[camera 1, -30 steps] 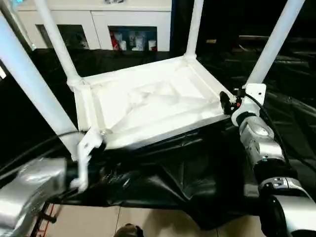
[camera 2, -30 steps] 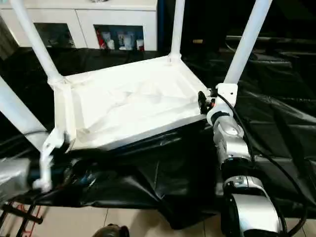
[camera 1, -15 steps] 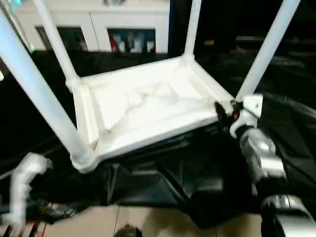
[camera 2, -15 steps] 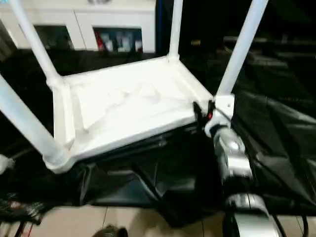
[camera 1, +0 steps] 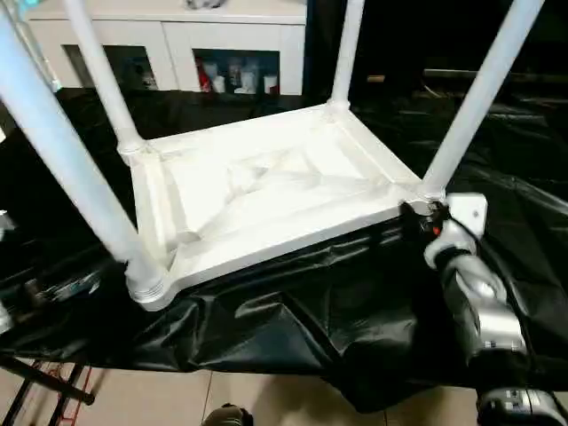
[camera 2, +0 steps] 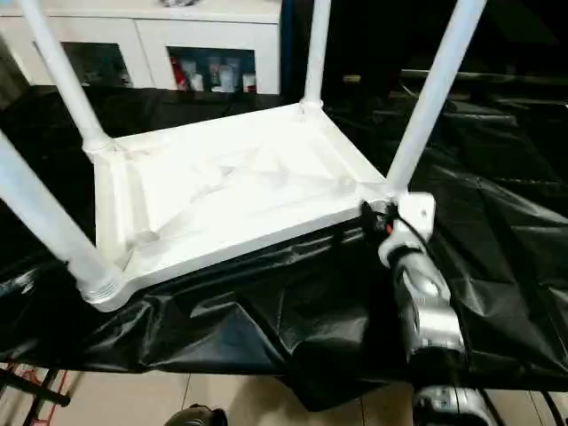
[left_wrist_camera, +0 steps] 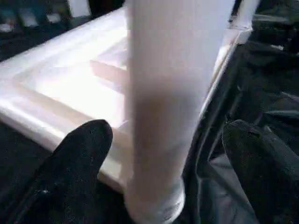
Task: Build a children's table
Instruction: Rotate table base
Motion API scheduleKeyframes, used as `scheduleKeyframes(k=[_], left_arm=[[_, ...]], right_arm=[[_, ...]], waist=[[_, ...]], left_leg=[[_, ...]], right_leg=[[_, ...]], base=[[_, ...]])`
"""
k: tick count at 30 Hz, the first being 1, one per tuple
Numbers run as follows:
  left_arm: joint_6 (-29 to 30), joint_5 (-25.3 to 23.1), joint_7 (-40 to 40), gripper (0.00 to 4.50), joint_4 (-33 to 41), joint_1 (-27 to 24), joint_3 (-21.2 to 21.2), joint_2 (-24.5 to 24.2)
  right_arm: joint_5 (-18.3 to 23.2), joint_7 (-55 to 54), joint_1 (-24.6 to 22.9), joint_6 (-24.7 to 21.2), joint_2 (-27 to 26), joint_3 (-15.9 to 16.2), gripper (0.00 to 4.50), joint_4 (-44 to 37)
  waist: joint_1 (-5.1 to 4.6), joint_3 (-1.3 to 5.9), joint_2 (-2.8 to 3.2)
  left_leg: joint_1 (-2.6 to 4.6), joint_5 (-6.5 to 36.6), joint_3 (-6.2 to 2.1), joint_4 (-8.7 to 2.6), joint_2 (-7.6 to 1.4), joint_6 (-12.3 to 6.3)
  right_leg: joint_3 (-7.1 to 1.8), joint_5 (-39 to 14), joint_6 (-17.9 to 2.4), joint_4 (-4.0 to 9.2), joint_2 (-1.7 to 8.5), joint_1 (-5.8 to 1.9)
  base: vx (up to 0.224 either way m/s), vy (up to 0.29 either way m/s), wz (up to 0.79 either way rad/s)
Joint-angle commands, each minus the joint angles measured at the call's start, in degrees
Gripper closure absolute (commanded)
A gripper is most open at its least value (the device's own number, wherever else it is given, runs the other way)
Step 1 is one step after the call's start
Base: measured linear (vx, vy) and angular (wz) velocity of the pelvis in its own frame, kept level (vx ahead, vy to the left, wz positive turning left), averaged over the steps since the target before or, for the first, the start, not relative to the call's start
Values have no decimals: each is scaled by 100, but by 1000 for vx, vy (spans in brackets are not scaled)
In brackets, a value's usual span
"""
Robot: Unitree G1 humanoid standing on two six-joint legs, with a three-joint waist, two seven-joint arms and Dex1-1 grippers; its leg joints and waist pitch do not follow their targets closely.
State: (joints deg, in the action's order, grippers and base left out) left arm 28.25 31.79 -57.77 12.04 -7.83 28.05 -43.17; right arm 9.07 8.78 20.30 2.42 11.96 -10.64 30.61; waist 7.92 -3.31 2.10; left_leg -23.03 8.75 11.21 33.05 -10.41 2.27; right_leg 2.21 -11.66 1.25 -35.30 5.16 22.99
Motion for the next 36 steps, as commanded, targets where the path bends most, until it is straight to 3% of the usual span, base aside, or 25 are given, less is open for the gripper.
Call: scheduleKeyframes(k=[1,3,8,10,11,13,16,17,22,23,25,26,29,30,36], left_arm=[[-151,-54,94,11,-124,119,-42,94],[-473,68,244,11,-368,541,-175,572],[-206,562,241,11,-221,788,-349,953],[118,931,196,11,20,786,-479,1067],[703,1445,96,11,478,682,-818,1104],[1013,1698,-3,11,796,674,-1135,1106],[1080,1744,-17,11,904,743,-1297,1115],[1188,1702,-75,11,939,894,-1567,1091],[808,1019,-271,11,400,1274,-2060,1189],[826,996,-236,11,347,1380,-2161,1215],[861,1004,-119,11,374,1586,-2354,1304],[901,1037,-99,11,390,1657,-2420,1343],[1094,1189,152,11,659,2180,-2899,1784],[1094,1189,152,11,659,2180,-2899,1784],[1296,1109,578,11,635,3083,-3440,2569]], right_arm=[[-7,-143,32,-29,-29,-95,148,-167],[-79,-303,33,-186,-35,-76,148,-107],[-233,-508,91,-527,12,13,148,98],[-289,-477,127,-621,32,79,148,195],[-368,-303,213,-667,47,229,148,358],[-372,-80,349,-554,20,321,148,577],[-342,104,455,-415,-9,361,148,752],[-370,298,676,-241,-55,440,148,1104],[-474,522,1033,-163,-158,601,148,1482],[-499,561,1117,-175,-174,640,148,1574],[-555,608,1239,-135,-208,723,148,1721],[-555,622,1277,-126,-227,734,148,1764],[-571,691,1491,19,-386,801,148,2038],[-571,691,1491,19,-386,801,148,2038],[-689,787,1709,196,-722,941,148,2337]], waist=[[2,310,25],[7,306,28],[15,321,19],[5,327,10],[16,338,25],[23,326,26],[30,316,41],[24,320,29],[-3,336,19],[-7,347,-1],[-8,363,19],[4,367,27],[-10,414,-14],[16,417,-1],[-25,425,-23]], left_leg=[[182,1888,-145,-451,-197,136],[196,1867,-137,-440,-194,129],[204,1885,-131,-435,-195,214],[185,1848,-129,-423,-186,188],[203,1795,-121,-410,-195,170],[195,1845,-118,-412,-200,128],[185,1970,-109,-419,-205,147],[187,2015,-119,-420,-196,216],[180,1868,-133,-413,-188,254],[194,1843,-120,-404,-188,262],[176,1747,-133,-406,-198,296],[200,1791,-130,-399,-200,304],[174,1682,-112,-370,-206,265],[198,1686,-114,-360,-206,276],[144,1438,-108,-326,-188,202]], right_leg=[[-189,-939,-925,397,235,-131],[-192,-1012,-936,408,238,-125],[-176,-882,-1032,369,221,-126],[-173,-846,-1010,357,227,-149],[-167,-774,-1082,332,221,-134],[-163,-841,-1117,358,208,-134],[-173,-1058,-1092,371,220,-125],[-174,-1180,-1040,378,230,-138],[-185,-1234,-936,395,240,-166],[-191,-1224,-942,394,239,-163],[-179,-1070,-1023,346,240,-178],[-176,-1063,-1055,347,236,-159],[-177,-743,-1226,291,247,-197],[-171,-759,-1227,300,247,-184],[-169,-593,-1228,297,255,-237]], base=[[0,0,0],[0,0,0],[0,0,0],[0,0,0],[0,0,0],[0,0,0],[0,0,0],[0,0,0],[0,0,0],[0,0,0],[0,0,0],[0,0,0],[0,0,0],[0,0,0],[0,0,0]])
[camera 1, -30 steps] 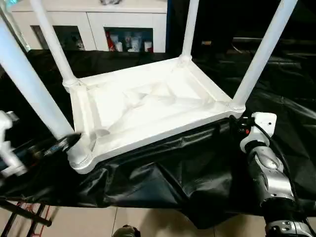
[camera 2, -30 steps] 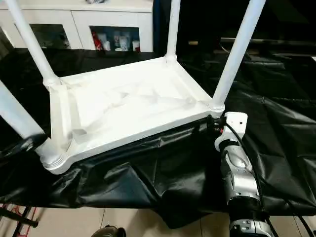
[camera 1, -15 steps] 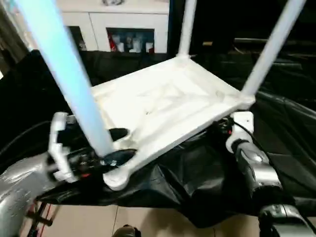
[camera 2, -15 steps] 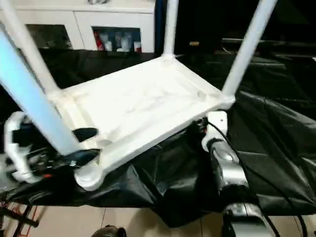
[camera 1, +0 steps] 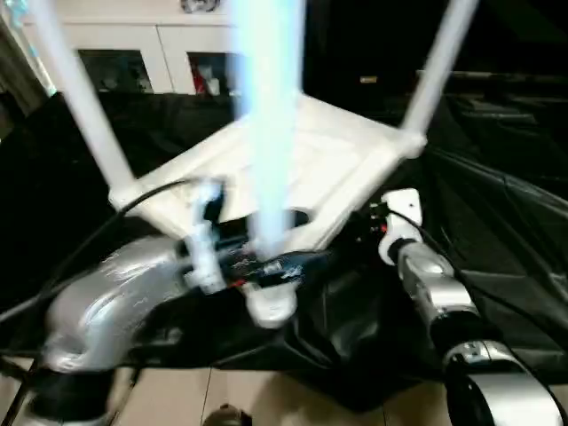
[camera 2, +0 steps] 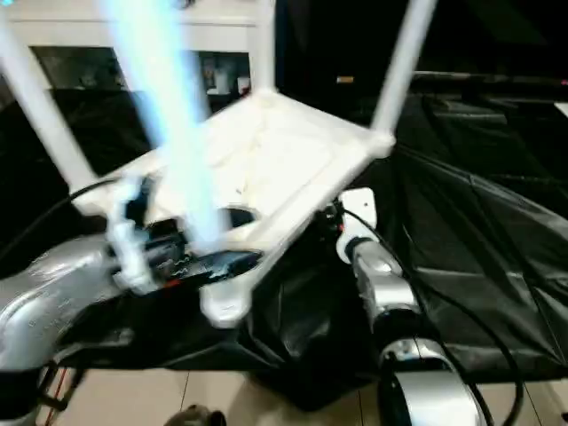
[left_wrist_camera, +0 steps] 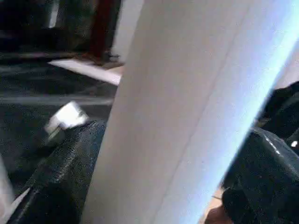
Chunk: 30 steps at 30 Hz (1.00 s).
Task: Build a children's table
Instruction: Rotate table base
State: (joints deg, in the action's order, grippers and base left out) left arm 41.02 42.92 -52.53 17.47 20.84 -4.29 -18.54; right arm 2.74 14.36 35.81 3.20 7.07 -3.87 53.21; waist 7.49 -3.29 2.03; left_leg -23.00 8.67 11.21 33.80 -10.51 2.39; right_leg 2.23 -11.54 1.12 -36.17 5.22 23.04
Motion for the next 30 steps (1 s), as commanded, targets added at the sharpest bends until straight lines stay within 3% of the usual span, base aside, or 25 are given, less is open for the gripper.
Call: scheduleKeyframes(k=[1,5,6,11,13,15,18,19,20,21,22,28,29,30], left_arm=[[7,-40,87,11,38,294,-275,176],[-172,-302,108,11,-182,437,-594,455],[-319,-482,191,11,-335,495,-663,551],[-1210,-1630,1015,11,-1614,1015,-875,929],[-1292,-1722,1035,11,-1766,1071,-904,929],[-1427,-1821,1012,11,-1966,1188,-979,985],[-1528,-1878,917,11,-2021,1241,-1062,1120],[-1566,-1900,877,11,-2044,1248,-1088,1165],[-1599,-1920,844,11,-2069,1253,-1109,1201],[-1602,-1902,813,11,-2064,1264,-1130,1254],[-1621,-1901,804,11,-2077,1270,-1139,1269],[-1875,-1986,768,11,-2295,1325,-1212,1400],[-1927,-2051,768,11,-2352,1326,-1196,1423],[-1939,-2065,770,11,-2367,1329,-1192,1424]], right_arm=[[-61,248,182,150,-273,286,148,120],[-83,275,218,218,-356,334,148,210],[-86,272,234,236,-355,329,148,248],[-66,357,268,344,-283,256,148,371],[-36,448,265,356,-278,232,148,371],[1,686,254,411,-326,229,148,378],[52,906,264,481,-427,250,148,411],[45,955,265,522,-461,274,148,413],[27,982,266,562,-486,299,148,415],[43,1114,257,574,-548,338,148,400],[50,1153,255,578,-565,348,148,399],[109,1331,262,702,-658,294,148,501],[117,1330,270,742,-629,243,148,530],[120,1330,273,745,-619,231,148,535]], waist=[[20,429,-14],[-54,443,0],[-58,443,35],[-82,423,40],[-83,416,27],[-84,428,82],[-80,438,78],[-75,443,131],[-89,442,97],[-78,455,171],[-100,447,137],[-128,453,183],[-126,452,228],[-135,448,211]], left_leg=[[133,1387,-114,-390,-170,178],[122,1153,-104,-353,-167,26],[121,1158,-109,-354,-170,26],[140,1650,-144,-403,-185,163],[158,1783,-137,-403,-185,172],[153,1777,-142,-398,-190,159],[139,1700,-133,-377,-188,81],[140,1690,-139,-372,-193,77],[127,1641,-133,-371,-190,38],[134,1621,-140,-360,-189,19],[126,1632,-133,-364,-188,2],[130,1680,-133,-357,-202,-105],[133,1739,-139,-357,-202,-106],[136,1773,-134,-362,-206,-110]], right_leg=[[-165,-541,-1227,369,254,-254],[-152,-214,-1319,363,239,-279],[-149,-213,-1328,358,236,-279],[-142,-827,-1190,437,246,-284],[-147,-949,-1183,453,252,-265],[-143,-831,-1247,445,256,-261],[-142,-694,-1372,435,268,-276],[-140,-658,-1399,424,273,-274],[-132,-566,-1438,423,258,-282],[-127,-499,-1487,407,268,-277],[-124,-475,-1501,422,255,-280],[-109,-346,-1655,410,259,-287],[-107,-407,-1670,409,265,-283],[-108,-434,-1666,426,263,-281]], base=[[0,0,0],[0,0,0],[0,0,0],[0,0,0],[0,0,0],[0,0,0],[0,0,0],[0,0,0],[0,0,0],[0,0,0],[0,0,0],[0,0,0],[0,0,0],[0,0,0]])
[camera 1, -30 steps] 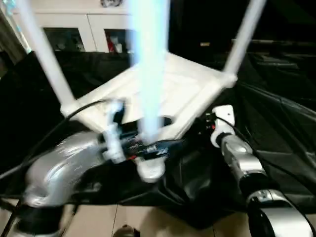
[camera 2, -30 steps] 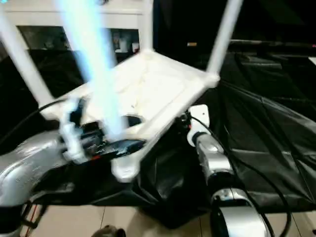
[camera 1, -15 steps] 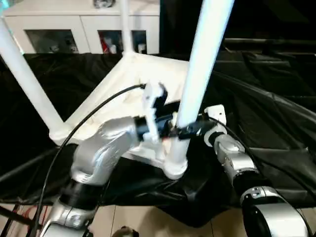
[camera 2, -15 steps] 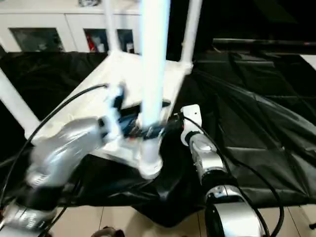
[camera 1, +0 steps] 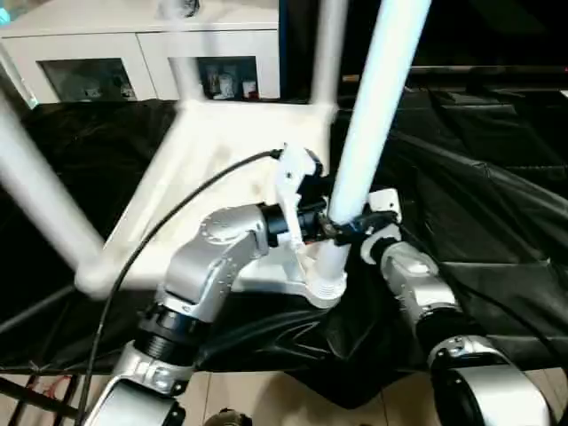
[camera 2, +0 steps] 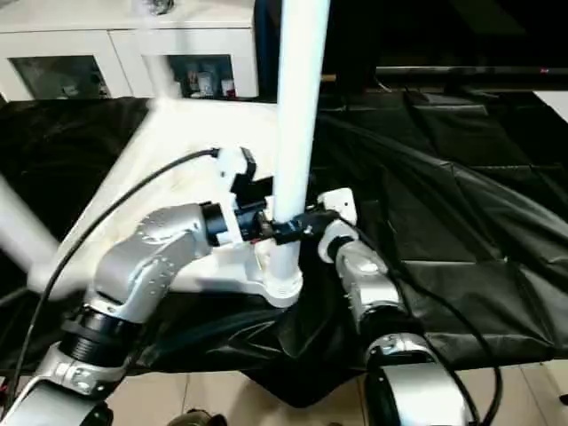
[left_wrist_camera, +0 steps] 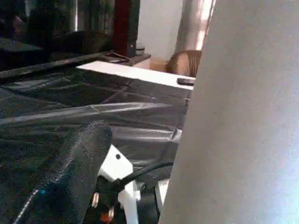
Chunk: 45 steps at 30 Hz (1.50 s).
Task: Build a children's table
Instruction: Rotate table base, then rotate leg to tighten
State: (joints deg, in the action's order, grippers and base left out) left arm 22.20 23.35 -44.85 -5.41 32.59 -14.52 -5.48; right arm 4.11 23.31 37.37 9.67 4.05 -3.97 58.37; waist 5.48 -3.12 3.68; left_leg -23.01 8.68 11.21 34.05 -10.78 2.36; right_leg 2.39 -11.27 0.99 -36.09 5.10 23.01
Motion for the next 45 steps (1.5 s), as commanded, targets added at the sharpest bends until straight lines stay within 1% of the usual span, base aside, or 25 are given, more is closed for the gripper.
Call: scheduleKeyframes(k=[1,2,3,4,7,9,14,15,18,19,20,23,24,25,26,27,30,31,32,34,35,38,39,44,45], left_arm=[[-84,-139,2,11,-114,163,-158,123],[-150,-208,35,11,-178,163,-149,116],[-240,-309,70,11,-266,167,-138,84],[-451,-553,186,11,-458,190,-114,-27],[-683,-831,288,11,-707,183,-58,-269],[-699,-829,229,11,-759,149,-17,-365],[-716,-911,-317,11,-535,-321,-34,-1074],[-670,-883,-490,11,-402,-452,-68,-1209],[-523,-828,-880,11,-75,-767,-226,-1552],[-538,-872,-893,11,-70,-802,-267,-1600],[-618,-1021,-909,11,-87,-888,-390,-1729],[-1015,-1444,-810,11,-454,-960,-618,-1899],[-994,-1438,-808,11,-564,-941,-610,-1890],[-963,-1424,-811,37,-628,-927,-599,-1882],[-941,-1405,-861,46,-686,-907,-579,-1864],[-925,-1390,-959,46,-778,-863,-559,-1845],[-769,-1373,-1272,51,-996,-741,-620,-1867],[-769,-1373,-1272,81,-996,-741,-620,-1867],[-871,-1461,-1328,87,-1200,-658,-709,-1891],[-937,-1476,-1386,97,-1349,-597,-724,-1887],[-955,-1455,-1520,127,-1447,-533,-724,-1899],[-954,-1435,-1698,135,-1573,-411,-695,-1908],[-991,-1456,-1718,140,-1669,-363,-676,-1891],[-959,-1546,-1850,186,-1972,-154,-679,-1944],[-961,-1543,-1865,196,-2015,-124,-658,-1942]], right_arm=[[-15,434,124,102,-297,218,148,32],[-61,319,128,136,-248,204,148,68],[-121,95,138,189,-182,166,148,113],[-184,-384,172,268,-59,48,148,195],[-154,-873,179,270,147,-137,148,218],[-118,-973,159,291,213,-208,148,200],[38,-756,-87,352,546,-424,148,-181],[50,-689,-151,362,614,-418,148,-275],[11,-443,-345,301,849,-320,148,-563],[-6,-379,-392,283,904,-294,148,-634],[-50,-182,-526,240,1050,-219,148,-843],[-115,643,-1011,29,1425,84,148,-1691],[-121,851,-1157,-40,1536,162,148,-1960],[-126,968,-1245,-78,1605,205,148,-2123],[-70,1110,-1352,-172,1694,234,148,-2347],[75,1394,-1526,-373,1845,278,148,-2736],[394,2082,-1867,-795,2181,438,148,-3478],[394,2082,-1867,-795,2181,438,148,-3478],[618,2537,-2144,-1184,2438,613,148,-4082],[730,2807,-2317,-1453,2620,747,148,-4486],[811,3015,-2472,-1770,2817,846,148,-4932],[997,3240,-2610,-2221,3050,871,148,-5516],[1057,3292,-2634,-2320,3089,856,148,-5642],[1247,3468,-2667,-2708,3280,861,148,-6062],[1278,3482,-2669,-2797,3308,867,148,-6129]], waist=[[69,434,34],[80,442,137],[70,431,91],[71,434,80],[100,431,83],[122,441,101],[58,441,80],[42,440,66],[51,468,113],[77,451,51],[115,461,69],[175,432,69],[190,424,33],[219,418,42],[233,424,44],[248,416,-17],[279,412,-32],[286,419,-31],[280,414,-36],[289,392,-14],[282,396,43],[287,409,39],[287,416,15],[302,419,12],[303,415,-31]], left_leg=[[131,1755,-139,-386,-179,-114],[140,1764,-144,-376,-178,-106],[137,1779,-138,-380,-179,-118],[139,1774,-135,-379,-176,-130],[135,1634,-132,-369,-171,-177],[125,1532,-129,-362,-166,-172],[111,1630,-135,-380,-164,-150],[99,1595,-130,-379,-162,-174],[125,1444,-111,-357,-173,-225],[114,1430,-101,-361,-182,-269],[127,1405,-105,-353,-187,-293],[129,1558,-107,-372,-196,-296],[144,1572,-87,-367,-184,-267],[132,1591,-97,-379,-186,-221],[139,1618,-101,-385,-191,-194],[135,1631,-109,-392,-193,-188],[132,1581,-101,-389,-197,-244],[129,1533,-110,-386,-204,-268],[121,1530,-110,-386,-202,-274],[120,1586,-112,-392,-198,-298],[124,1587,-117,-394,-191,-276],[122,1580,-128,-393,-198,-267],[123,1571,-130,-390,-204,-267],[129,1575,-139,-389,-213,-222],[125,1562,-132,-390,-212,-224]], right_leg=[[-123,-445,-1666,405,277,-291],[-121,-437,-1667,394,282,-282],[-121,-448,-1661,416,275,-280],[-122,-465,-1659,419,273,-281],[-139,-897,-1486,464,319,-271],[-139,-962,-1427,454,311,-265],[-129,-1211,-1279,461,304,-255],[-129,-1190,-1271,456,293,-249],[-125,-920,-1377,430,260,-207],[-129,-878,-1385,441,256,-210],[-128,-881,-1371,424,256,-204],[-145,-1131,-1154,470,254,-202],[-157,-1244,-1087,495,239,-186],[-166,-1372,-1049,492,258,-194],[-166,-1443,-1039,498,270,-187],[-170,-1576,-1022,503,281,-193],[-187,-1605,-943,521,274,-180],[-186,-1573,-948,511,281,-181],[-185,-1557,-967,513,282,-178],[-192,-1609,-897,546,267,-191],[-184,-1555,-892,563,255,-195],[-180,-1494,-987,543,279,-199],[-181,-1495,-1003,535,291,-202],[-184,-1597,-1020,532,311,-192],[-182,-1577,-1039,539,308,-188]], base=[[0,0,0],[0,0,0],[0,0,0],[0,0,0],[0,0,0],[0,0,0],[0,0,0],[0,0,0],[0,0,0],[0,0,0],[0,0,0],[0,0,0],[0,0,0],[0,0,0],[0,0,0],[0,0,0],[0,0,0],[0,0,0],[0,0,0],[0,0,0],[0,0,0],[0,0,0],[0,0,0],[0,0,0],[0,0,0]])
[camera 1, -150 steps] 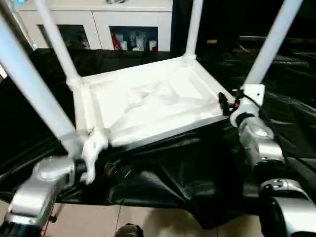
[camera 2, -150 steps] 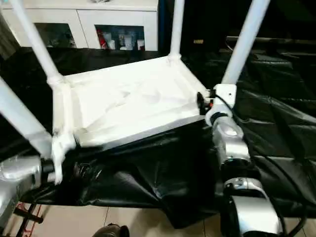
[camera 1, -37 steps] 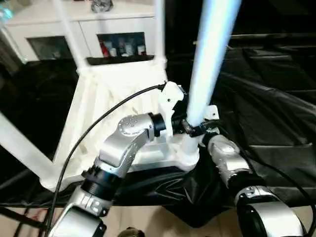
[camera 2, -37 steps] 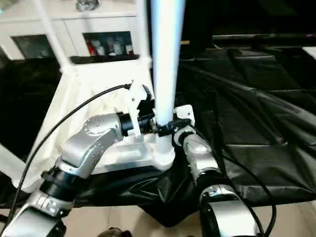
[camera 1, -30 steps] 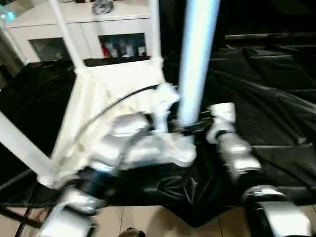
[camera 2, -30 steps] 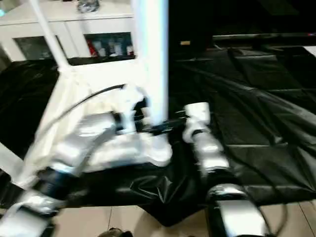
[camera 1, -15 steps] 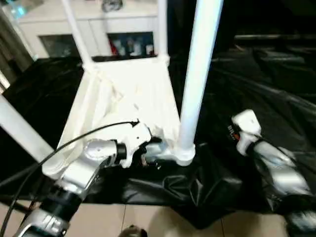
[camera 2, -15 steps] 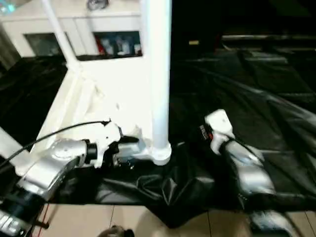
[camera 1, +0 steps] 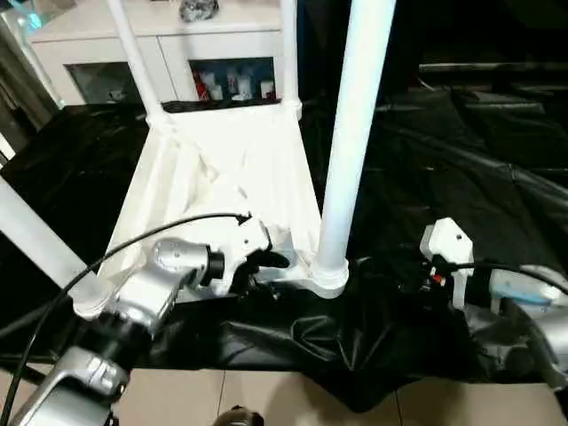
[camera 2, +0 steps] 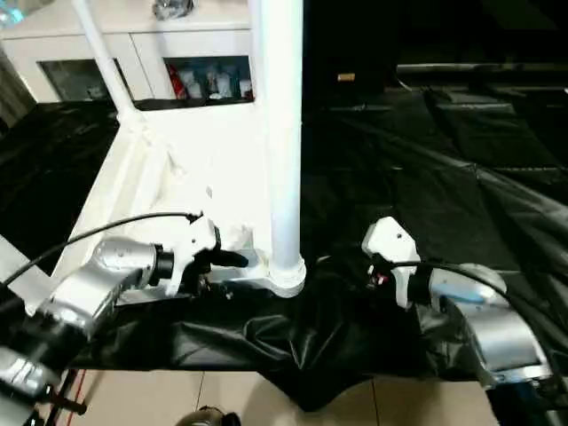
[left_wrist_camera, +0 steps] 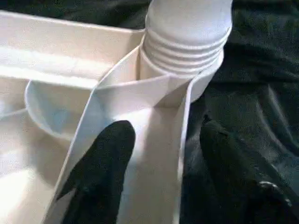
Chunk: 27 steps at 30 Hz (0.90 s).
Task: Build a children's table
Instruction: Rotate leg to tighten
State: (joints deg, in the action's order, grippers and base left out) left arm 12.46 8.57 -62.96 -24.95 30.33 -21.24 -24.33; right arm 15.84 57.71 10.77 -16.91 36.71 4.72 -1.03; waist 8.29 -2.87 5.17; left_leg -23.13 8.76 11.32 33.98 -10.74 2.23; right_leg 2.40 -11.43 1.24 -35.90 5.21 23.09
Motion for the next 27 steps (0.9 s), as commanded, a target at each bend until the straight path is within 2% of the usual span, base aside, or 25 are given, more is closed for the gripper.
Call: scheduleKeyframes(k=[1,3,4,5,11,17,18,21,22,23,24,25,27], left_arm=[[13,-78,-50,205,-100,130,29,-55],[-17,-111,-72,220,-163,159,32,-54],[5,-180,-69,227,-216,190,12,-78],[9,-191,-70,235,-222,193,8,-83],[36,-257,-234,280,-323,215,-19,-124],[98,-252,-359,334,-316,197,-9,-115],[98,-263,-355,341,-310,187,-6,-111],[113,-265,-360,348,-309,180,17,-97],[158,-237,-364,356,-294,176,42,-90],[164,-233,-365,368,-292,176,46,-89],[223,-190,-380,383,-272,166,86,-72],[237,-184,-380,383,-267,164,96,-67],[474,-76,-340,399,-140,124,185,-3]], right_arm=[[123,72,-5,-194,61,11,148,-220],[127,87,-12,-277,83,28,148,-276],[115,129,14,-344,93,80,148,-286],[110,135,21,-350,93,91,148,-283],[54,140,232,-466,54,178,148,-174],[1,189,279,-424,35,205,148,-82],[3,196,273,-415,43,203,148,-74],[15,205,284,-412,47,206,148,-53],[19,194,313,-420,19,218,148,-29],[20,193,316,-421,16,219,148,-26],[32,194,339,-451,-16,229,121,-2],[43,184,349,-474,-39,227,121,14],[83,156,403,-578,-174,263,109,153]], waist=[[23,391,-222],[43,394,-186],[55,393,-253],[61,390,-227],[54,388,-262],[66,397,-286],[64,396,-313],[72,394,-309],[80,388,-375],[78,384,-354],[69,380,-382],[67,373,-414],[66,377,-404]], left_leg=[[126,1487,-140,-376,-207,-231],[131,1415,-144,-372,-219,-251],[128,1384,-145,-372,-222,-261],[133,1397,-144,-375,-224,-260],[144,1485,-142,-387,-230,-165],[143,1393,-140,-377,-234,-178],[144,1393,-134,-377,-233,-182],[151,1395,-136,-377,-235,-184],[147,1373,-136,-381,-238,-199],[153,1405,-135,-382,-240,-188],[154,1420,-132,-385,-240,-184],[150,1451,-134,-395,-241,-173],[161,1476,-135,-396,-241,-147]], right_leg=[[-182,-1513,-1068,504,293,-210],[-180,-1473,-1097,495,308,-193],[-177,-1482,-1102,482,321,-200],[-180,-1518,-1099,491,317,-189],[-186,-1467,-1099,489,323,-188],[-186,-1244,-1178,458,329,-197],[-185,-1234,-1181,461,326,-199],[-184,-1241,-1196,461,333,-199],[-184,-1297,-1185,453,344,-207],[-187,-1357,-1173,464,345,-195],[-187,-1378,-1165,469,339,-193],[-186,-1433,-1149,473,342,-197],[-184,-1467,-1183,464,347,-186]], base=[[0,0,0],[0,0,0],[0,0,0],[0,0,0],[0,0,0],[0,0,0],[0,0,0],[0,0,0],[0,0,0],[0,0,0],[0,0,0],[0,0,0],[0,0,0]])
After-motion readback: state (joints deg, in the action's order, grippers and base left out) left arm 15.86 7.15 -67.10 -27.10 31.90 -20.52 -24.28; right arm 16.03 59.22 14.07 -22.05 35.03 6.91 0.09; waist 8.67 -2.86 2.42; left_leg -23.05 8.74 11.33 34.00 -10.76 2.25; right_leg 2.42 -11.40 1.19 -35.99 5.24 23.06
